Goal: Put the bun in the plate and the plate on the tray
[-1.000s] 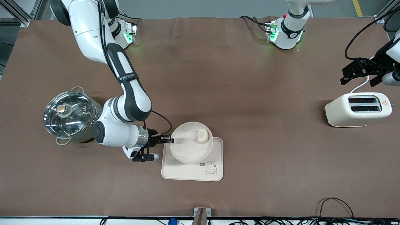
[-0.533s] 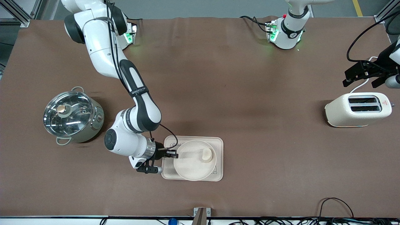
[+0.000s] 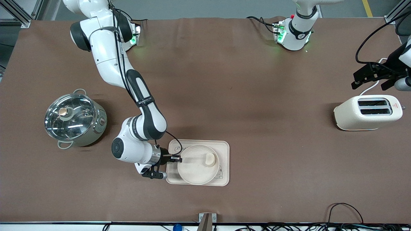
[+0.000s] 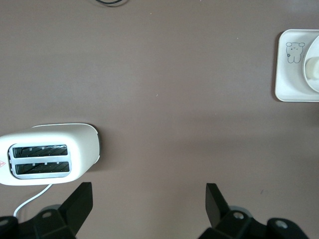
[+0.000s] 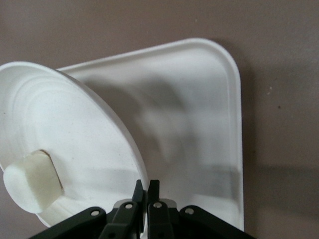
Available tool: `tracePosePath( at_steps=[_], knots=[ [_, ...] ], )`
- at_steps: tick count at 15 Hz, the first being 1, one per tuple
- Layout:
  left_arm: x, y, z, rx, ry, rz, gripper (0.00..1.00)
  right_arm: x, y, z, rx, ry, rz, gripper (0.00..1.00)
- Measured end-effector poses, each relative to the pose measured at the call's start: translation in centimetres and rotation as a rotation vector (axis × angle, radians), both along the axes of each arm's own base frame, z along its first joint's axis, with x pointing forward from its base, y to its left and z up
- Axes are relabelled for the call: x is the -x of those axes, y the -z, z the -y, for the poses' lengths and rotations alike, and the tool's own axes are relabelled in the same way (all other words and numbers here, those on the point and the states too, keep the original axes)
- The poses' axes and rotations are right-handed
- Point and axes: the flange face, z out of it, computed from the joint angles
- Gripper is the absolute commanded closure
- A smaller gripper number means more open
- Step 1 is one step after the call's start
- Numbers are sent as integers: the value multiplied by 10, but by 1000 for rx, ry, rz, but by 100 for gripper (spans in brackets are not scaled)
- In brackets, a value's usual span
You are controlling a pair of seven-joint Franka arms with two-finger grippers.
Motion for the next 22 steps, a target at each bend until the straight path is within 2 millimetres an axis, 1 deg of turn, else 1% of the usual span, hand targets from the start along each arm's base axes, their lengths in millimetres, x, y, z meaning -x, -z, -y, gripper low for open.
tracePosePath(
  at_steps=[1,2,3,4,6,8,10,12,15,17,19,20,22],
  knots=[
    [0,0,0,0,0,-1,0,2,1,-1,-1,-9,-15,88],
    [0,0,0,0,0,-1,0,4,2,-2,-1,-17,-29,79],
    [0,0,0,0,0,-1,0,5,3,-2,0,-23,-39,63],
    [0,0,0,0,0,-1,0,6,4,-2,6,-30,-43,49],
    [0,0,1,0,1,-1,0,6,4,0,31,-45,-38,35],
    [0,0,1,0,2,-1,0,4,1,1,46,-54,-26,31],
    [0,0,1,0,3,-1,0,1,-12,2,82,-86,-9,30],
    [0,1,1,0,3,-2,0,-2,-38,6,107,-113,2,26],
    [0,1,1,0,3,-2,0,-9,-94,25,125,-130,18,20],
    [-1,1,1,0,3,-2,0,-7,-127,42,184,-166,6,13],
    [-1,1,2,0,3,-3,0,0,-163,55,275,-213,-3,2],
    [-1,2,2,0,3,-3,0,3,-188,60,309,-226,11,0],
    [-1,2,3,1,-14,-4,0,14,-248,74,340,-234,39,0]
  ],
)
